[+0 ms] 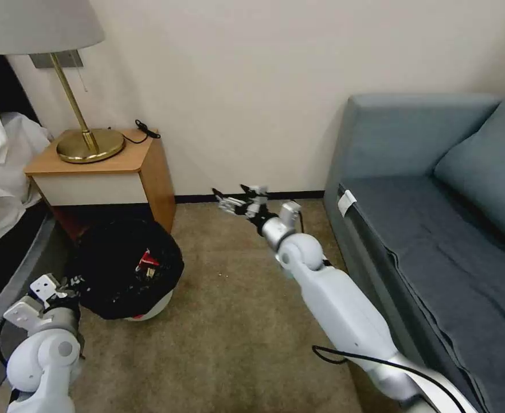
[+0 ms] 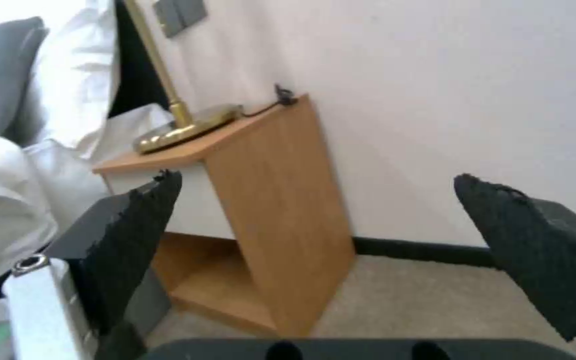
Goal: Pick up the trash bin, then pick up the garbage on the floor and place it into the trash bin.
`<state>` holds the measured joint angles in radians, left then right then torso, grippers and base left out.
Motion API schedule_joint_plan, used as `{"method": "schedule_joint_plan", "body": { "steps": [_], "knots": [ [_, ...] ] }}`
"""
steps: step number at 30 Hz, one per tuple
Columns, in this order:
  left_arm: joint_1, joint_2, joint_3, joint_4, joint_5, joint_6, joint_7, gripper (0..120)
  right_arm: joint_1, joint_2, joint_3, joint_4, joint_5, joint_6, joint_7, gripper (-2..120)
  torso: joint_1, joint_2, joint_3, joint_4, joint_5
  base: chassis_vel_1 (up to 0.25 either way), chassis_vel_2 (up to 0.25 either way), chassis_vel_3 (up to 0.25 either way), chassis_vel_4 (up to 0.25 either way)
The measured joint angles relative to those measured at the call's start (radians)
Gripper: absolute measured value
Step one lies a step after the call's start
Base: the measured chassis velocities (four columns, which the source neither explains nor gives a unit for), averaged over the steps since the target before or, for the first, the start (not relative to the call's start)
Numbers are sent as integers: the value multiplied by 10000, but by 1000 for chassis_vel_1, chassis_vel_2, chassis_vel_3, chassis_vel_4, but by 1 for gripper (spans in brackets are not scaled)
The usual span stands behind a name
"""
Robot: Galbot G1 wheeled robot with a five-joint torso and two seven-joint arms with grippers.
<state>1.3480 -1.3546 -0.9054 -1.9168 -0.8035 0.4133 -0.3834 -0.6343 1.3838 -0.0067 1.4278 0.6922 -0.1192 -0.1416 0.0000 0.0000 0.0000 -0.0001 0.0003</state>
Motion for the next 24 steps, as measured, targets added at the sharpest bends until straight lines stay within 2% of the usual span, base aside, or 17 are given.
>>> {"method": "schedule_joint_plan", "body": {
  "steps": [3, 5, 12, 17, 21, 24],
  "knots": [
    [531, 50, -83, -328, 91, 594, -512, 4, -447, -140, 559, 261, -124, 3, -132, 100, 0, 0, 0, 3, -1, 0, 0, 0, 0],
    [603, 80, -87, -315, 151, 614, -528, 4, -529, -139, 656, 290, -154, 9, -177, 100, 0, 0, 0, 4, -2, 0, 0, 0, 0],
    [608, 179, -89, 367, 365, 317, -370, 4, -917, 36, 814, 327, -520, 170, -421, 100, 0, 0, 0, 2, -3, 0, 0, 0, 0],
    [679, 175, -58, 482, 370, 299, -315, 7, -1112, 122, 815, 325, -650, 199, -494, 100, 0, -1, 0, 2, -3, 0, 0, 0, 0],
    [822, 114, -41, 436, 536, 228, -251, 26, -1348, 146, 816, 380, -768, 211, -580, 100, -1, 0, 0, 2, -3, 0, 0, 0, 0],
    [900, 102, -57, 385, 611, 213, -244, 33, -1427, 145, 819, 428, -791, 211, -609, 100, 0, 0, 0, 1, -3, 0, 0, 0, 0]
  ]
}}
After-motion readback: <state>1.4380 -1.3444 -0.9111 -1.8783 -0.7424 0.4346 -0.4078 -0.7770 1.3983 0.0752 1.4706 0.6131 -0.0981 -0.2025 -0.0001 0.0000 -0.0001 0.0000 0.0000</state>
